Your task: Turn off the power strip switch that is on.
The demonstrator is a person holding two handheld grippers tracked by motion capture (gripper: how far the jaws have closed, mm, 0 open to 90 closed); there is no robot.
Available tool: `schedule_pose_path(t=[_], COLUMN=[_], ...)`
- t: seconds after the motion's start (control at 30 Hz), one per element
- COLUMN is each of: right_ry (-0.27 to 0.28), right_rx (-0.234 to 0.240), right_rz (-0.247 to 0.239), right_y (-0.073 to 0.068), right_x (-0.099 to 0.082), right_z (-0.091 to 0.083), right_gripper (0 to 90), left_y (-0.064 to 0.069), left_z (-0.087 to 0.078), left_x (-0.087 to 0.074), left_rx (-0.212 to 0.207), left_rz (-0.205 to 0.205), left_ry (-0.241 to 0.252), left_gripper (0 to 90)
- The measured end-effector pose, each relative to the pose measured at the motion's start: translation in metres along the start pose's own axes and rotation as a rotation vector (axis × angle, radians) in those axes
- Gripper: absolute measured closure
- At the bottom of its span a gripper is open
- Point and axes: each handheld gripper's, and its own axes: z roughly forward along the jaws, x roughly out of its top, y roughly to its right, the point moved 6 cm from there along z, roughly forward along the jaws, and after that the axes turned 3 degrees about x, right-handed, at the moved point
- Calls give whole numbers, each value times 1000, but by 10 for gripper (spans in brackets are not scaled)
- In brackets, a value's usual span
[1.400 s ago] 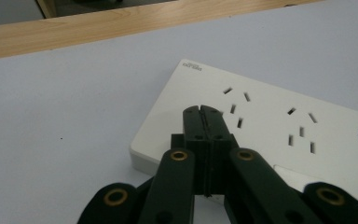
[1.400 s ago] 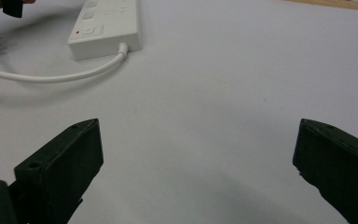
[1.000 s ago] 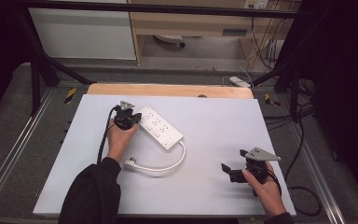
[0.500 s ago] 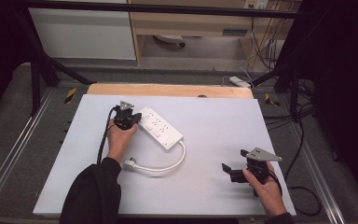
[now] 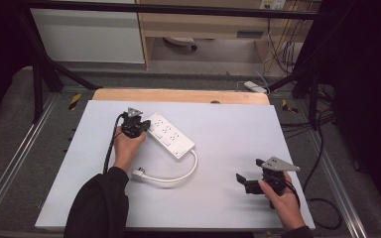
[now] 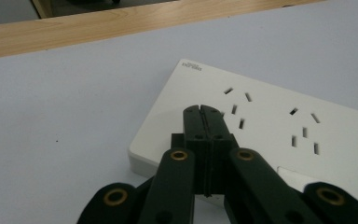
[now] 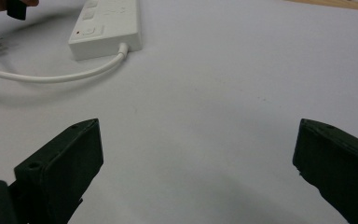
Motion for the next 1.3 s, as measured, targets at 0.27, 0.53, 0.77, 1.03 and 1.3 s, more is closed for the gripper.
schedule_pose_path(t=[0.27, 0.53, 0.77, 1.03, 1.3], right_ry=[3, 0, 3, 6, 4], right_rx=[3, 4, 6, 8, 5], right_rz=[5, 5, 4, 16, 11], right_y=[1, 0, -1, 0, 0], right_x=[1, 0, 1, 2, 2], right_z=[0, 0, 1, 1, 1], right_gripper=[21, 21, 21, 21, 21], left_y=[0, -2, 0, -3, -4], left_z=[-5, -18, -35, -55, -76], left_x=[5, 11, 19, 27, 29], left_rx=[15, 8, -8, -3, -16], left_rz=[10, 14, 21, 18, 19], left_ry=[18, 37, 57, 100, 134], left_gripper=[900, 900, 900, 900, 834])
